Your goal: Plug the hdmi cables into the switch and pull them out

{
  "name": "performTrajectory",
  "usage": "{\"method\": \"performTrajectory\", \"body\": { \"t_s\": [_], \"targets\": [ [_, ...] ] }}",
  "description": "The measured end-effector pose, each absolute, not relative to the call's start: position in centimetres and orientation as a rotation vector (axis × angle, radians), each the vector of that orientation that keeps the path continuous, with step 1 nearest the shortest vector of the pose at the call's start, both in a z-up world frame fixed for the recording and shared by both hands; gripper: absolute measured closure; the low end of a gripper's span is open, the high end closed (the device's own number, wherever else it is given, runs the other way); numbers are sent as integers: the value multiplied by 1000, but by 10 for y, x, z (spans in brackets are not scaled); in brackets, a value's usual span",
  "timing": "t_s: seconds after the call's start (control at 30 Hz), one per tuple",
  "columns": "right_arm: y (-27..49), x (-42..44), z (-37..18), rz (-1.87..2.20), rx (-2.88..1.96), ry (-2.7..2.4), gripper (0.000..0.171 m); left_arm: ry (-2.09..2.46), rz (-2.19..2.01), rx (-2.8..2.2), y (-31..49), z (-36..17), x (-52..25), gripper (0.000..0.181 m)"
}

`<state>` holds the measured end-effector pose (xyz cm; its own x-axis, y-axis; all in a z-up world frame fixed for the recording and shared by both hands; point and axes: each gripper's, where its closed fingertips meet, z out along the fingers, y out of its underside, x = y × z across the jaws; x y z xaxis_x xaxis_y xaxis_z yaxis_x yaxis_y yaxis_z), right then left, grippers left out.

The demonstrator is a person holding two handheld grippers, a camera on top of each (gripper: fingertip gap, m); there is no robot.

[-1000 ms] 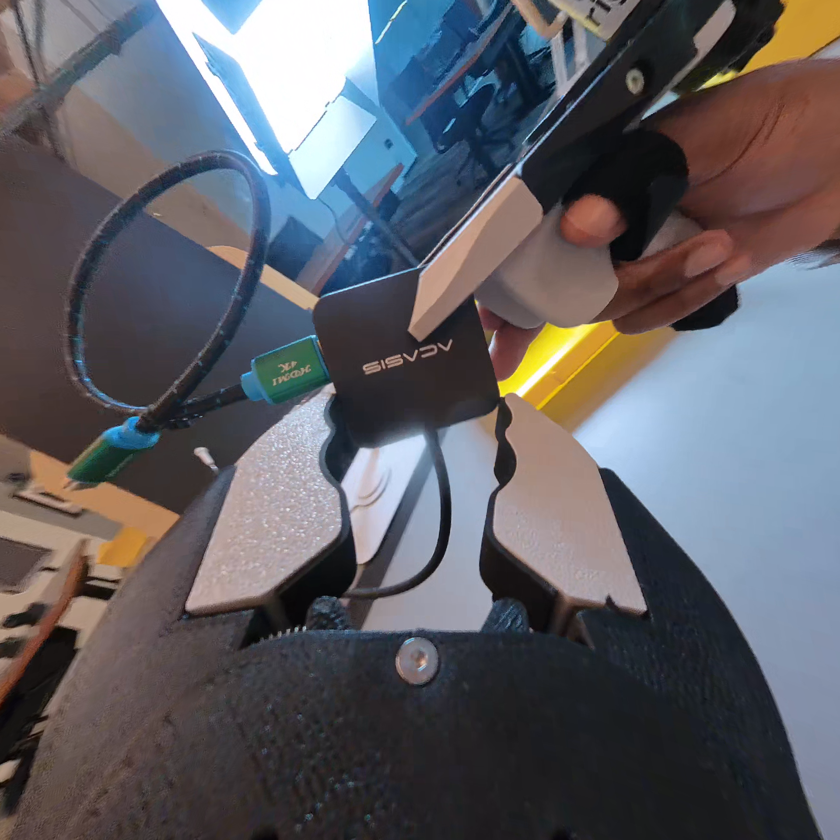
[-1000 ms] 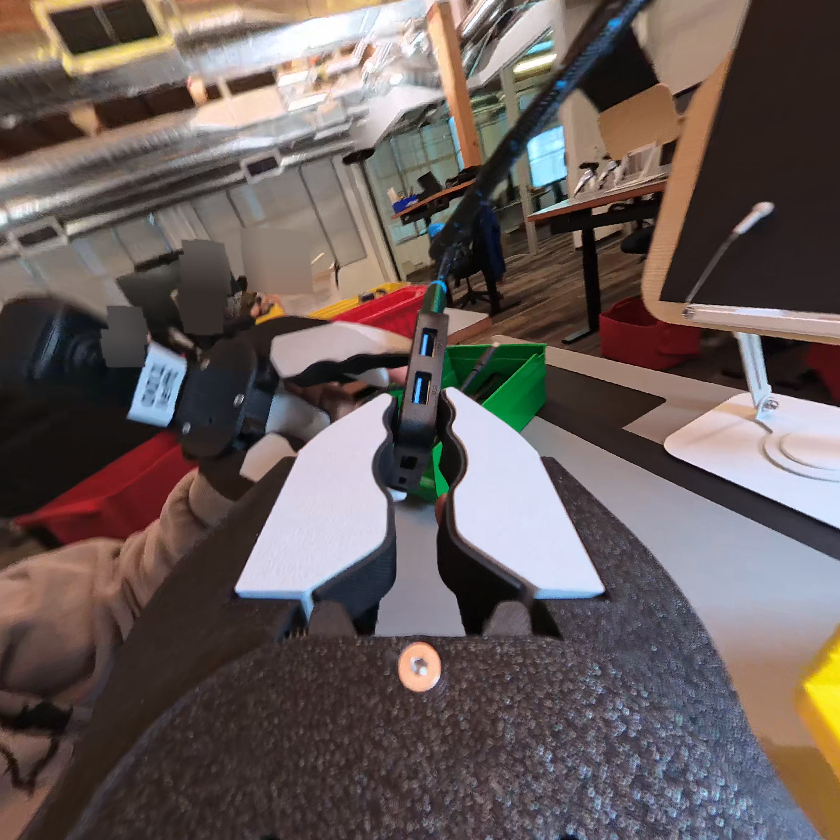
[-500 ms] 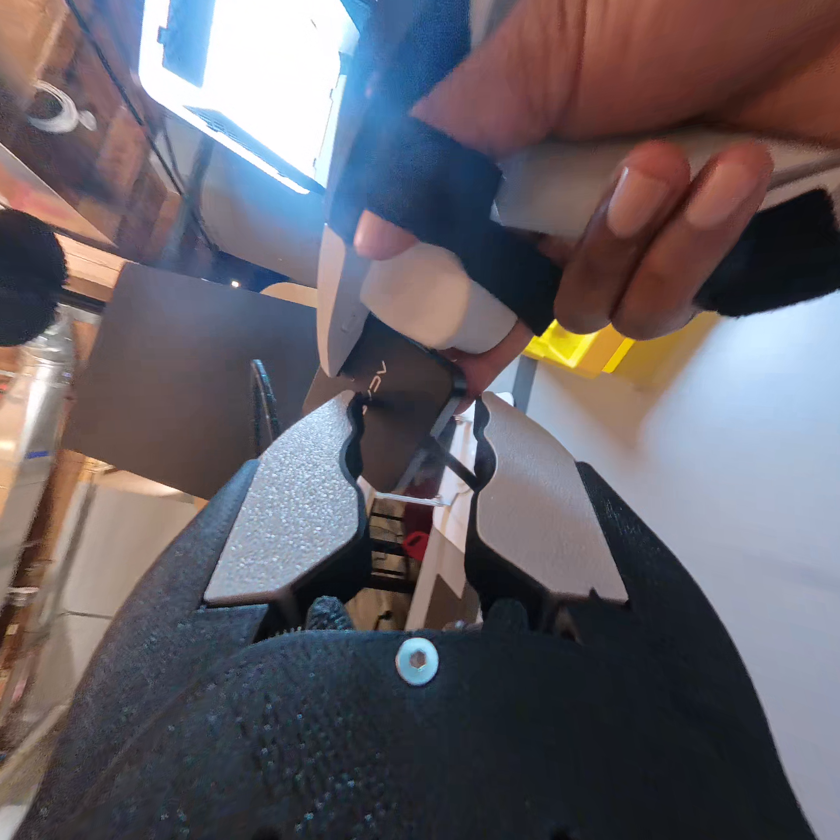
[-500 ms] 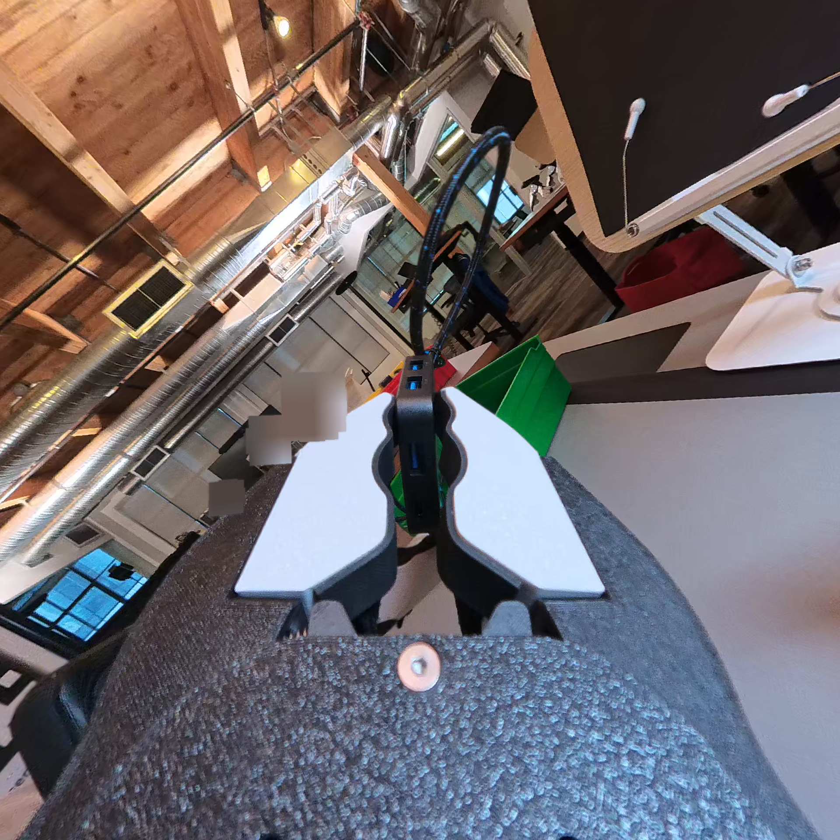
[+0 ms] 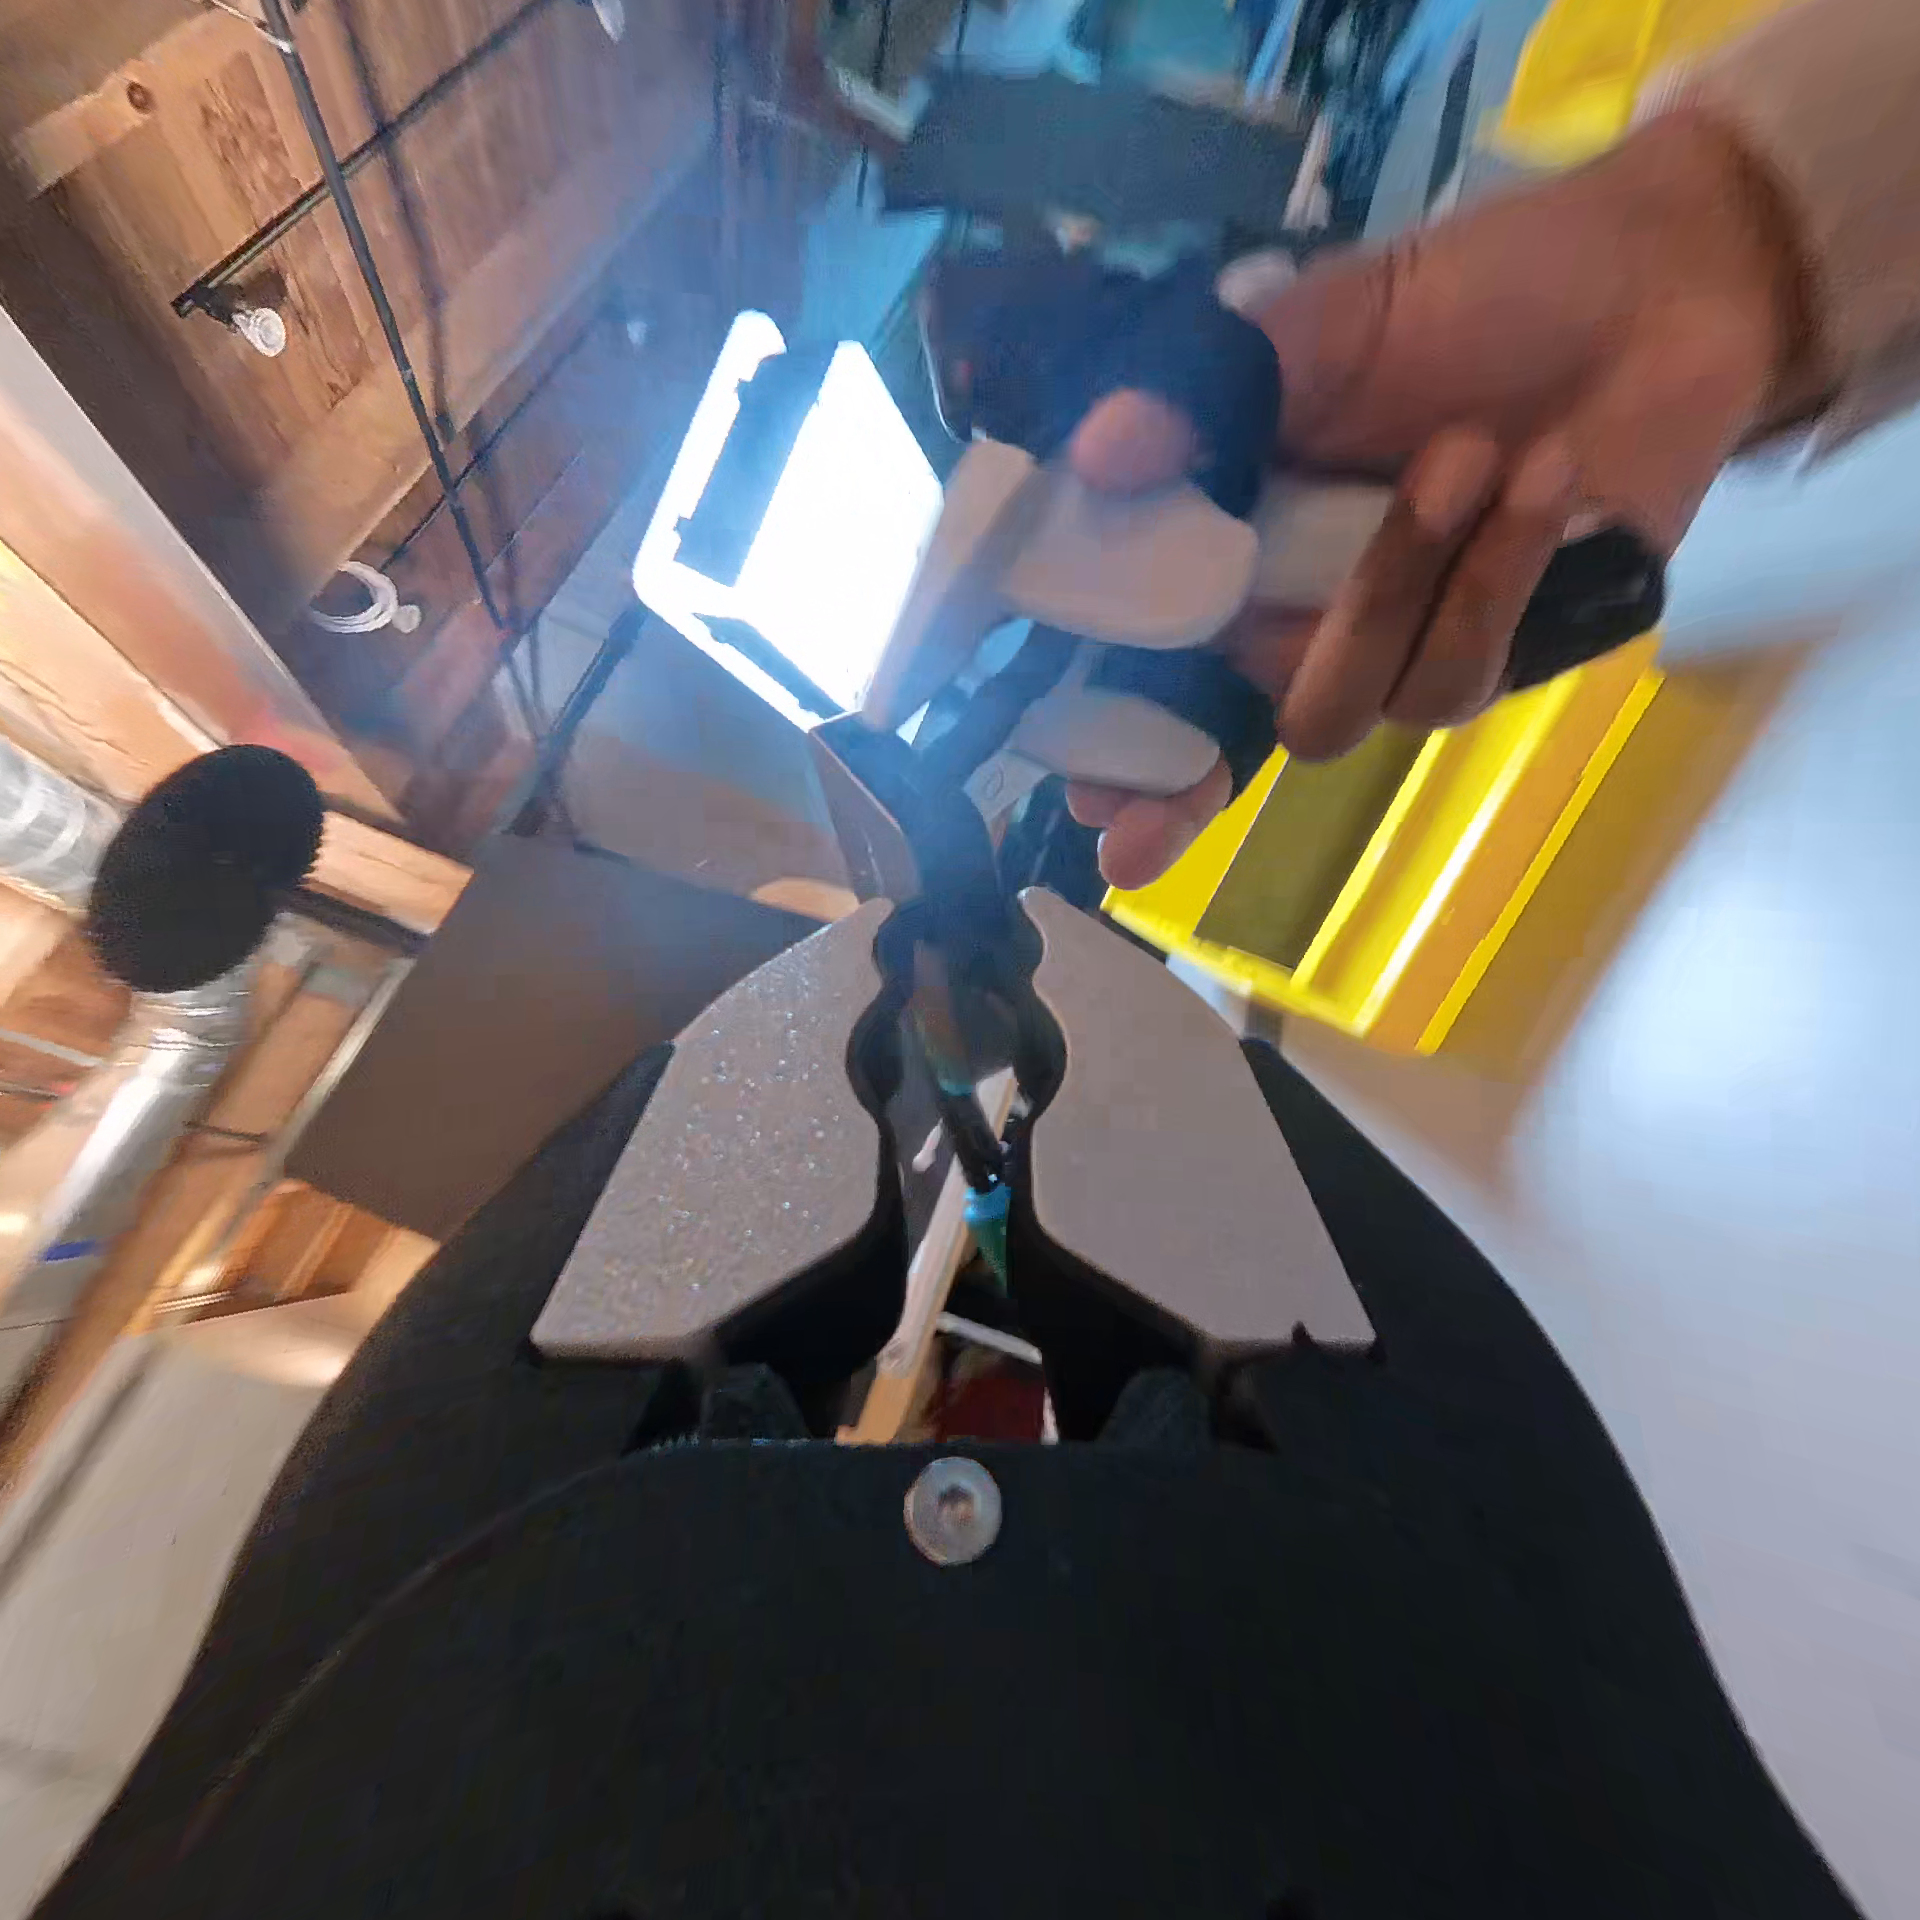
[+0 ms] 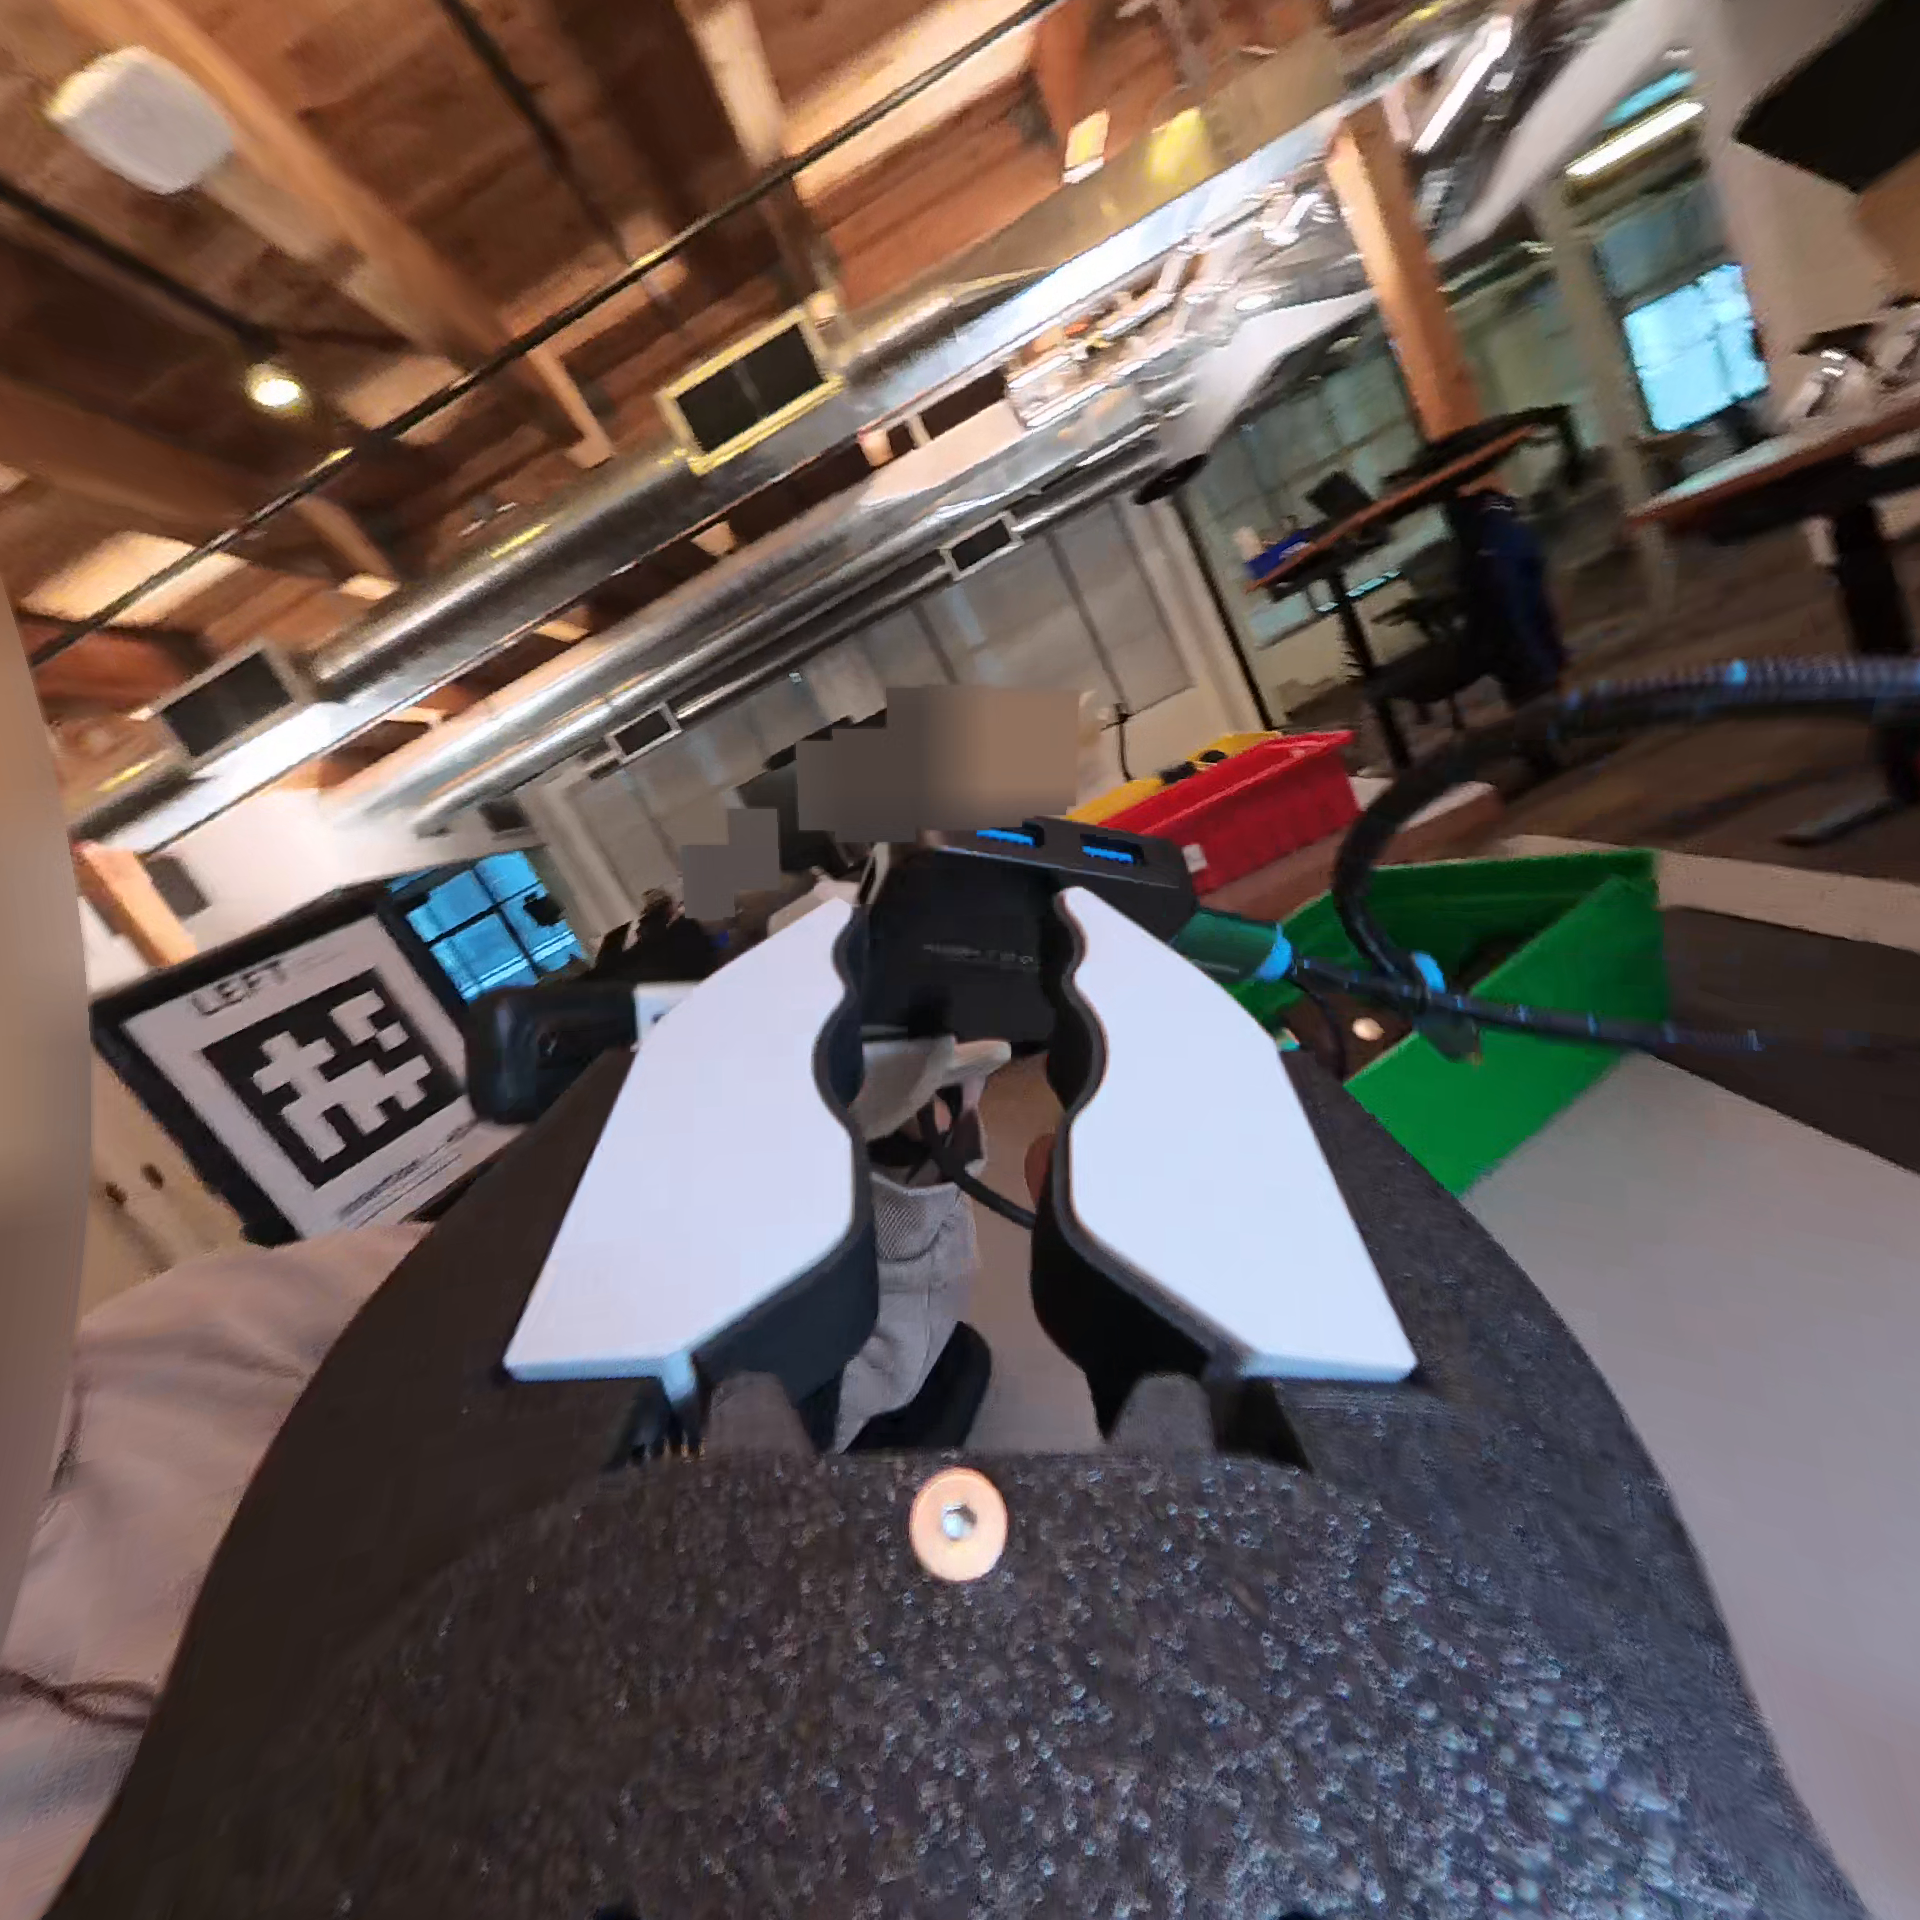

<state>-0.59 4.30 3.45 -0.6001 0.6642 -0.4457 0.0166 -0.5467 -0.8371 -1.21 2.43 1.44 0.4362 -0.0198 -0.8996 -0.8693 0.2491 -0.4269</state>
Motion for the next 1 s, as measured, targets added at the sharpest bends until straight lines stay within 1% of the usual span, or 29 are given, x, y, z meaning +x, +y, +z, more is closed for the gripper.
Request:
{"method": "performTrajectory", "body": {
  "t_s": [0.1, 0.17, 0.23, 0.3, 0.4, 0.47, 0.53, 0.67, 0.87, 0.93, 1.0],
  "targets": [
    [39, 5, 42, 2077, -989, -1264, 148, 869, 473, -1124, -1, 44, -7, 165],
    [38, 9, 37, 1934, -947, -1354, 153, 796, 344, -1080, -15, 62, -13, 165],
    [35, 9, 27, 1788, -921, -1460, 155, 734, 228, -1044, -25, 74, -21, 165],
    [32, 4, 13, 1648, -918, -1546, 154, 689, 117, -1008, -33, 82, -28, 165],
    [42, -18, -11, 1374, -979, -1554, 142, 644, -8, -968, -40, 89, -32, 165],
    [55, -29, -14, 1176, -946, -1474, 139, 624, -59, -950, -43, 93, -34, 165],
    [59, -32, -9, 1064, -894, -1398, 139, 611, -99, -945, -44, 94, -35, 165],
    [63, -34, -8, 983, -917, -1358, 139, 575, -224, -919, -44, 95, -38, 165],
    [66, -31, -8, 1265, -980, -1328, 140, 538, -302, -896, -44, 94, -46, 165],
    [66, -33, -14, 1152, -948, -1363, 141, 534, -324, -899, -41, 92, -45, 164],
    [67, -39, -26, 938, -911, -1430, 141, 543, -337, -912, -36, 87, -41, 165]
  ]
}}
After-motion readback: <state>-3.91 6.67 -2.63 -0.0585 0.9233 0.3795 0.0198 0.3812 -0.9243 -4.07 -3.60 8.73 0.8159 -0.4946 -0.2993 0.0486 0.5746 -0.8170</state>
